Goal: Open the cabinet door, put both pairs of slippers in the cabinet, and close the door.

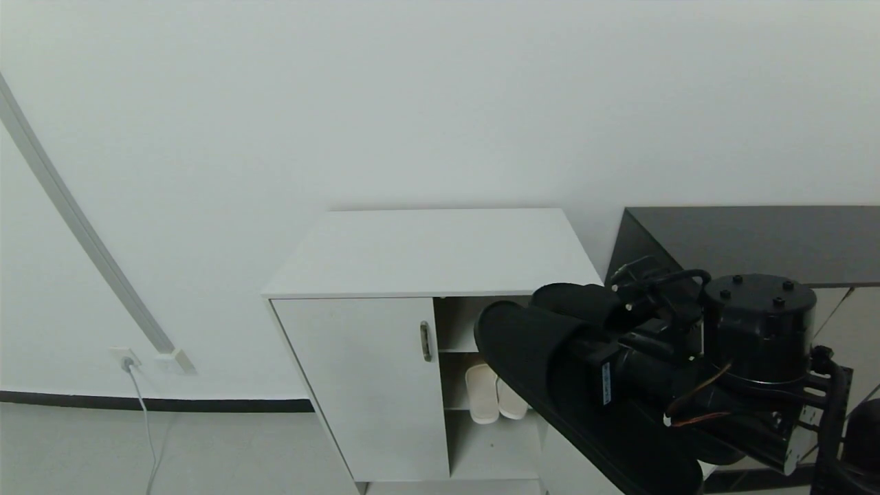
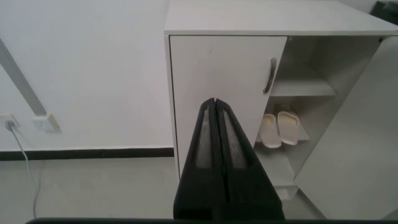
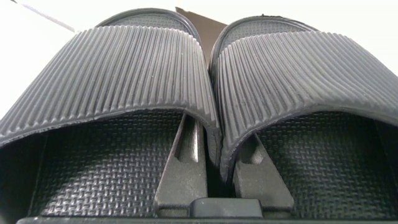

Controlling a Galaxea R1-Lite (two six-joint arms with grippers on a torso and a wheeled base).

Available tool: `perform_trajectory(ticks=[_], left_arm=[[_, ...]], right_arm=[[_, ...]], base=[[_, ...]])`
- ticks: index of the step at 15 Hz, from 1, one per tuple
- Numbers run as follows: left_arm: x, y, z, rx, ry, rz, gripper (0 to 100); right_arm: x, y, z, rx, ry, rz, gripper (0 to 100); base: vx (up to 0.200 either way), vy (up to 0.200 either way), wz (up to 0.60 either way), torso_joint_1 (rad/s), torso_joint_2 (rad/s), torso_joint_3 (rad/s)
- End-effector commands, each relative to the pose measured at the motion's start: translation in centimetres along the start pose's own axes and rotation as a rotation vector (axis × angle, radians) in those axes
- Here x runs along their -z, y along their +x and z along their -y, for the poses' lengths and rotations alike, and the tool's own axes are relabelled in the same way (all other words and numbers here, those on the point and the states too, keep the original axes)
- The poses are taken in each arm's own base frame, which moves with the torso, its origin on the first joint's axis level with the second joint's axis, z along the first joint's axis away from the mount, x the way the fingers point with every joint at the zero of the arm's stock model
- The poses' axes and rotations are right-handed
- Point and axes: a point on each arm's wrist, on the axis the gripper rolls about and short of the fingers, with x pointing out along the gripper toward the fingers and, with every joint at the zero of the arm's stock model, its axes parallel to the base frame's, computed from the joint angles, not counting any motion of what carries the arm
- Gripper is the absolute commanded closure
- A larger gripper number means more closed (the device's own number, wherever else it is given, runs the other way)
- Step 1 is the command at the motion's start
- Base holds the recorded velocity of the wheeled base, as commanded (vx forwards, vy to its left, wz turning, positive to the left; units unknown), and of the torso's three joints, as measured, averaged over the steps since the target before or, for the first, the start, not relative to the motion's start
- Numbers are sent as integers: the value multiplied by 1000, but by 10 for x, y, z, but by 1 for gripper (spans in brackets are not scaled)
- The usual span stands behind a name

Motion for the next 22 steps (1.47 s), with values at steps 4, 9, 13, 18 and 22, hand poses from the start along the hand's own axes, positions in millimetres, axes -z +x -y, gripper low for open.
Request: perform_trajectory(ticks=[4, 9, 13, 18, 22], left_arm=[[0, 0, 0, 1, 0, 0, 100], [0, 0, 0, -1, 0, 1, 100], [0, 0, 0, 1, 0, 0, 100], [0, 0, 0, 1, 0, 0, 100], [0, 0, 0, 1, 0, 0, 100]], right_arm=[[2, 2, -1, -3, -2, -9, 100], [4, 2, -3, -7, -5, -17, 100], [7, 3, -5, -12, -9, -27, 100], [9, 3, -6, -16, -13, -35, 100], [9, 3, -6, -16, -12, -35, 100]], base=[[0, 0, 0, -203, 480, 270], [0, 0, 0, -223, 550, 323], [0, 0, 0, -203, 524, 319], [0, 0, 0, -170, 499, 320], [0, 0, 0, -140, 472, 338]])
